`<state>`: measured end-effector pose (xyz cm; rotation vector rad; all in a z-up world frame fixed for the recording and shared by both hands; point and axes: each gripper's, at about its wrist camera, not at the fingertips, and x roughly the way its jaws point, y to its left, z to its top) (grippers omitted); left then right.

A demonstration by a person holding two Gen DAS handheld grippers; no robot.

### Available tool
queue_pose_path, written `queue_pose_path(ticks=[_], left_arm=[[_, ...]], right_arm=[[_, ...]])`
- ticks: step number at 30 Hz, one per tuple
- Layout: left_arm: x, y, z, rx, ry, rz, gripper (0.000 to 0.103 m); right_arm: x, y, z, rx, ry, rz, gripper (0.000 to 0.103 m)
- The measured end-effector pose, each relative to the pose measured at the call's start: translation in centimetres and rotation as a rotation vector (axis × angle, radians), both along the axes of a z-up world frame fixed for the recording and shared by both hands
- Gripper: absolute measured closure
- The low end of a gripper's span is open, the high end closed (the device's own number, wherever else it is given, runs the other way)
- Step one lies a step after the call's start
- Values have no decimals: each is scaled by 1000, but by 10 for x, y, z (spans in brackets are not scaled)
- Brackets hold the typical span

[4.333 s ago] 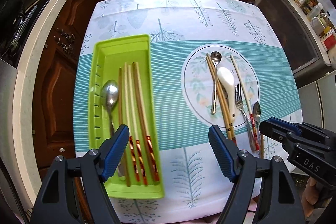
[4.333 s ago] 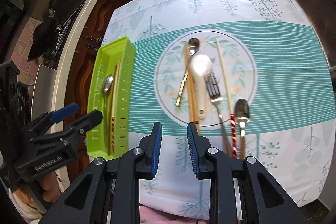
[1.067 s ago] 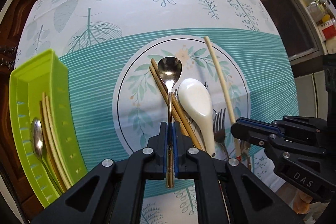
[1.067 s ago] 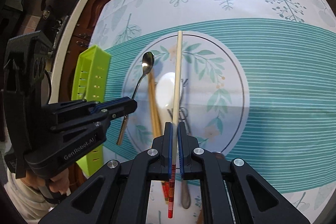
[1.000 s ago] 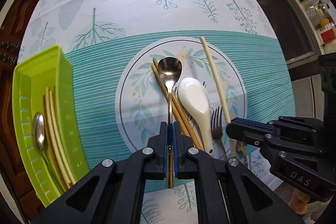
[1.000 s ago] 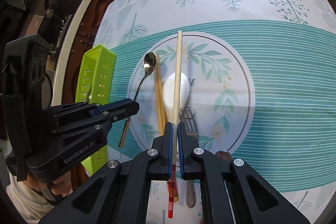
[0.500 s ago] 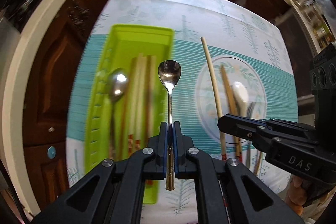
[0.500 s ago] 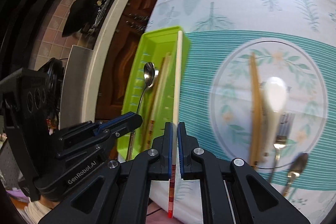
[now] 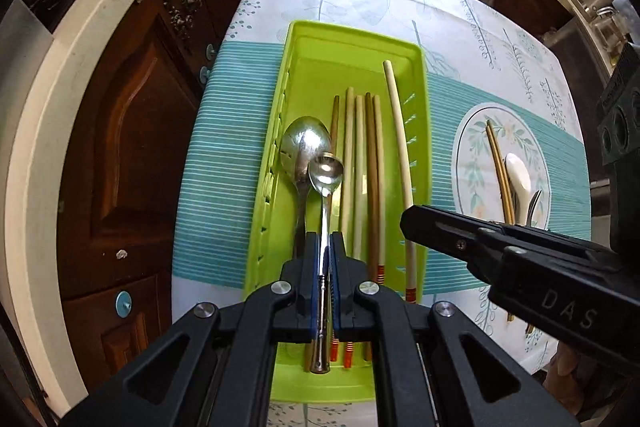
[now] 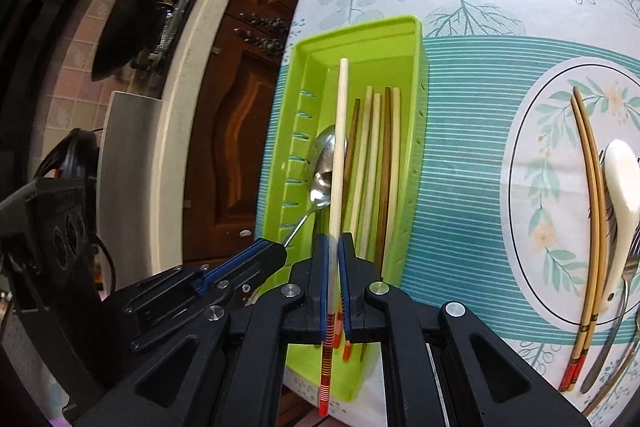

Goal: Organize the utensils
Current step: 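Carry spoon with left tool while right tool carries chopstick into tray, release both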

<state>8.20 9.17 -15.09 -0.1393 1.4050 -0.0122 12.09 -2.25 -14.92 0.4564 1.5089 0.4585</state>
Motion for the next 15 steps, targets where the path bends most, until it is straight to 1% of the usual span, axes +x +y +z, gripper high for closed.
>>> queue_pose_path(ticks=[2,4,5,6,7,10,15], left_arm=[[2,3,-5,-7,17,-34,91],[1,6,-7,-11,16,-57,70],[0,7,-7,-14,15,-69,65],[0,8,-7,-16,12,-75,57],[-1,9,-7,-13,9,-80,53],[-2,11,-5,3,4,-91,49],[-8,7,3,56,-18,-101,42]], right_arm=[[1,5,-6,-56,5,-14,97],[-1,9,-11,-83,9,-26,95],[-1,10,-13,-87,14,-34,92],[-2,12,-14,-89,14,-36,89],[-3,13,-15,-95,11,-35,89],[-5,16,-15,-114,-10,-23,89],[-9,15,-5,-130,-37,-17,89]])
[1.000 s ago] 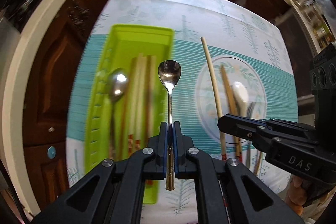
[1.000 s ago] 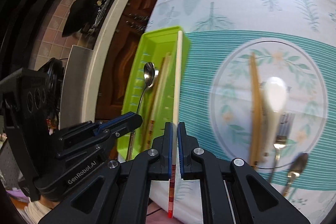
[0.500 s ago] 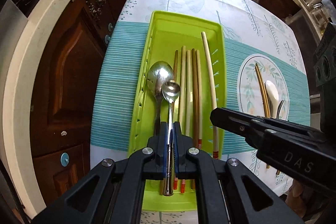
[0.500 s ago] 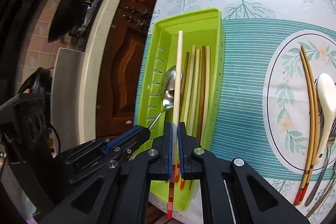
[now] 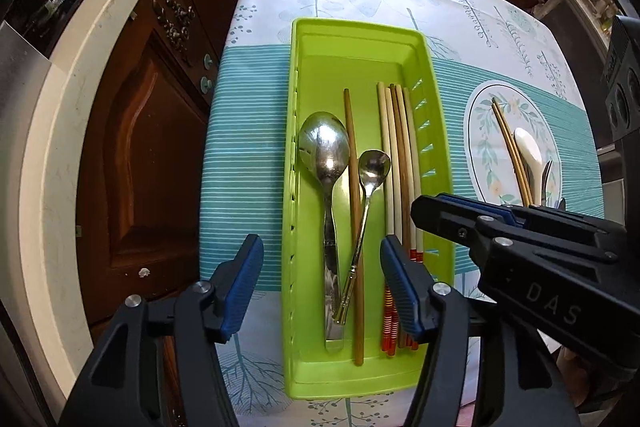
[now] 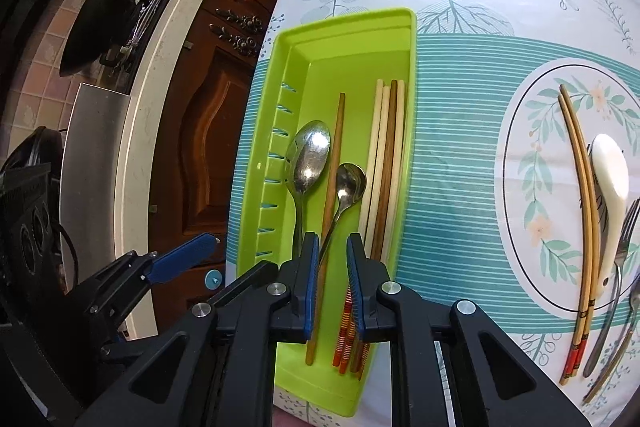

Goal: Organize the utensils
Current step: 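Carry spoon with left tool while right tool carries chopstick into tray, release both, then move right tool to the plate and grasp the wooden-handled steel spoon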

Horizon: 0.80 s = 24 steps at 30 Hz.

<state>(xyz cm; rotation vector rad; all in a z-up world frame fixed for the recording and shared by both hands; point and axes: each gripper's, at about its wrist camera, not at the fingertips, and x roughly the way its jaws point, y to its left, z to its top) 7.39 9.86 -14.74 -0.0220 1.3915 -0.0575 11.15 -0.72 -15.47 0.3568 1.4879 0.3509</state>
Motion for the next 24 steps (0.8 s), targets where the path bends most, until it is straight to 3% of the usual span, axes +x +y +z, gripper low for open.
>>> queue_pose_path(ticks=[8,24], left_arm=[[-12,-23,15,45,-36,-27,38],[-36,-95,42,-23,-92,-77,38]], right_arm=[[-13,-20,20,-9,-46,22,89],[-53,-111,54,-10,-102,-4,89]])
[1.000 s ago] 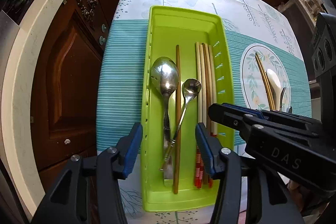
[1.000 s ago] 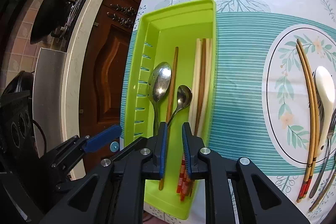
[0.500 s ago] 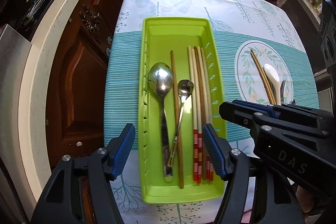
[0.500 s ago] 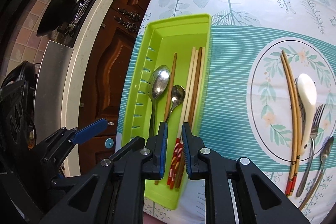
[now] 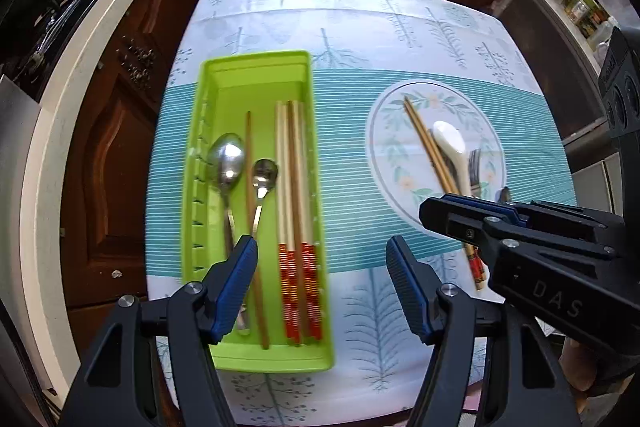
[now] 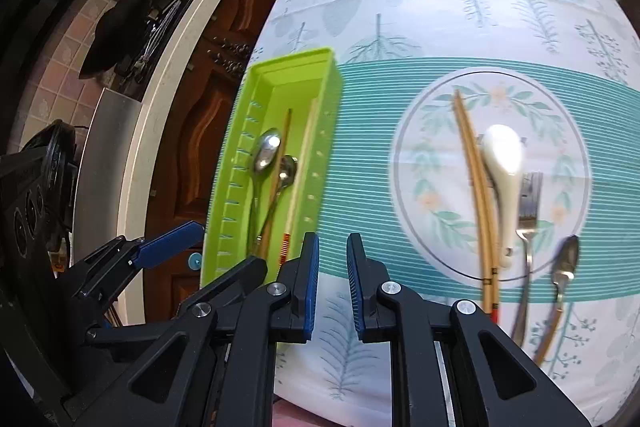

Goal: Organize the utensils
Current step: 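Move right tool to the plate and grasp the wooden-handled steel spoon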

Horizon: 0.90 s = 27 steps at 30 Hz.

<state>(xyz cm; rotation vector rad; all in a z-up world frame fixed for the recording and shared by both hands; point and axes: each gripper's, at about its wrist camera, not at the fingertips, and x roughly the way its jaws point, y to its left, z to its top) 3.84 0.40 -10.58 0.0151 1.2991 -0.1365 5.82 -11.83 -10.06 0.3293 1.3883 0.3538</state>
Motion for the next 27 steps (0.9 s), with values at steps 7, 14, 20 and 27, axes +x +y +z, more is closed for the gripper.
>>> queue_pose_path(ticks=[7,14,20,27], left_arm=[[1,-45,-2,-40,2,-57,38],[7,-88,-20,-75,37,-107,38],[12,-106,-38,-118,62,-106,38],[16,-120,-59,-146,105,-90,38]], right_arm=[[-18,-64,6,-32,-12,-69,89],[-37,-128,-6,-85,17,-160,89],[-51,-165,-31,-119,61,-191,89],[-60,-167,-66,-160,106,-127,88]])
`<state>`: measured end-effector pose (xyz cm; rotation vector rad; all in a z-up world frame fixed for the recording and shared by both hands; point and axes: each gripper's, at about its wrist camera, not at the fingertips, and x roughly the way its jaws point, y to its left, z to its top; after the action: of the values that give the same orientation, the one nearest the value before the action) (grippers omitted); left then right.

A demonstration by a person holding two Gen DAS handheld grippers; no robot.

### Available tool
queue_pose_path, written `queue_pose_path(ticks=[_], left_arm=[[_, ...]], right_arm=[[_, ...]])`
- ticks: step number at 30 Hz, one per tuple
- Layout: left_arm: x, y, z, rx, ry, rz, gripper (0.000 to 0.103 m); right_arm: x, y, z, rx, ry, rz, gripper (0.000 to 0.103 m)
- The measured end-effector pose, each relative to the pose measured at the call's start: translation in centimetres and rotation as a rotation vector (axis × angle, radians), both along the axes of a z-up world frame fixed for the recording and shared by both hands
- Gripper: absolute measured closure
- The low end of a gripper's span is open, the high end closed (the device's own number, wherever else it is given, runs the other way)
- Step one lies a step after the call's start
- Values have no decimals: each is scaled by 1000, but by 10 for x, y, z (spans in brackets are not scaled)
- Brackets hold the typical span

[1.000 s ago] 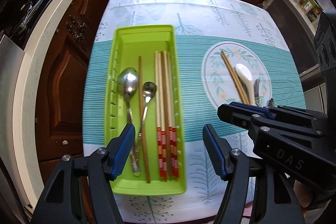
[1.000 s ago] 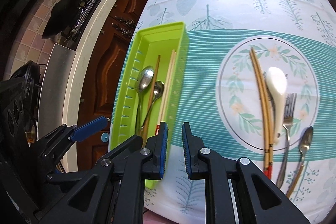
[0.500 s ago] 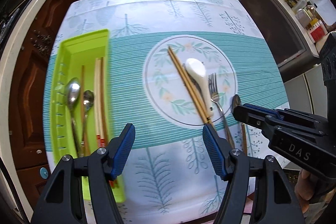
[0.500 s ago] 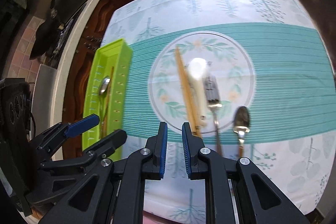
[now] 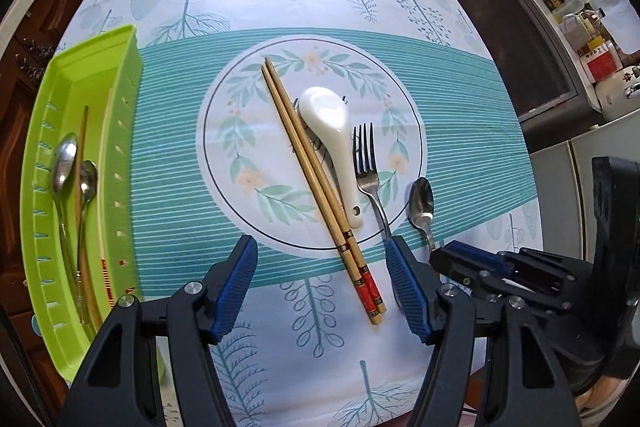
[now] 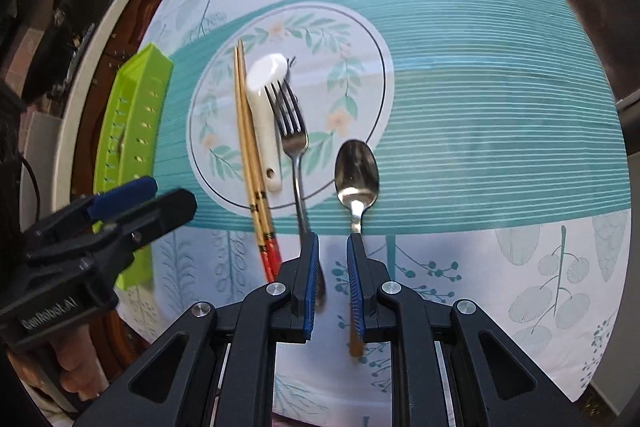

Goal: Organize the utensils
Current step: 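Move right tool to the plate and grasp the wooden-handled steel spoon, then grasp the steel fork on the plate with the left tool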

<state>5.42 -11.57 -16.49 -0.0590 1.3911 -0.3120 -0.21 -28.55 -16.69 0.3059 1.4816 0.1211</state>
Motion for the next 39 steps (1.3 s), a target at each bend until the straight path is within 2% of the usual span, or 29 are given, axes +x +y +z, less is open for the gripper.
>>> queue_pose_path(ticks=[3,6,10,11,12,14,19,20,24,28,33,36,39], left_arm=[[1,-5,-4,-2,7,-7,38],[1,-11,-7,-5,15,-14,38],[3,-18,-9,-5,22,-21,38],[4,-19,-11,-6,25,-22,38],[5,-20,-11,-8,28,-21,38],[7,-24,-15,-15,39,-23,38],[11,-35,-26,-28,82,-34,39],[11,-37,-28,-31,87,-33,41],[16,-46,-41,-62,142,-22,62],[21,-53,-51,-60,185,4,74],[25,-60,-54,-31,192,16,74],[28,-64,-58,-19,228,18,82],[29,-62,-55,-20,242,25,82]], right_arm=[[-2,4,-10,-20,7,34,88],[-3,11,-12,-50,-25,69,88],[-4,21,-16,-155,-30,121,88],[-5,22,-18,-169,-23,128,89],[-7,22,-22,-179,-14,138,95],[-8,22,-23,-200,-25,140,96],[-9,5,-23,-147,-9,74,97],[-9,0,-23,-142,-9,65,97],[-7,-15,-21,-108,-11,23,97],[-6,-23,-17,-89,-18,-6,97],[-10,-37,-10,-75,-20,-27,97],[-12,-42,-10,-64,-19,-41,97],[-14,-47,-10,-57,-18,-56,97]])
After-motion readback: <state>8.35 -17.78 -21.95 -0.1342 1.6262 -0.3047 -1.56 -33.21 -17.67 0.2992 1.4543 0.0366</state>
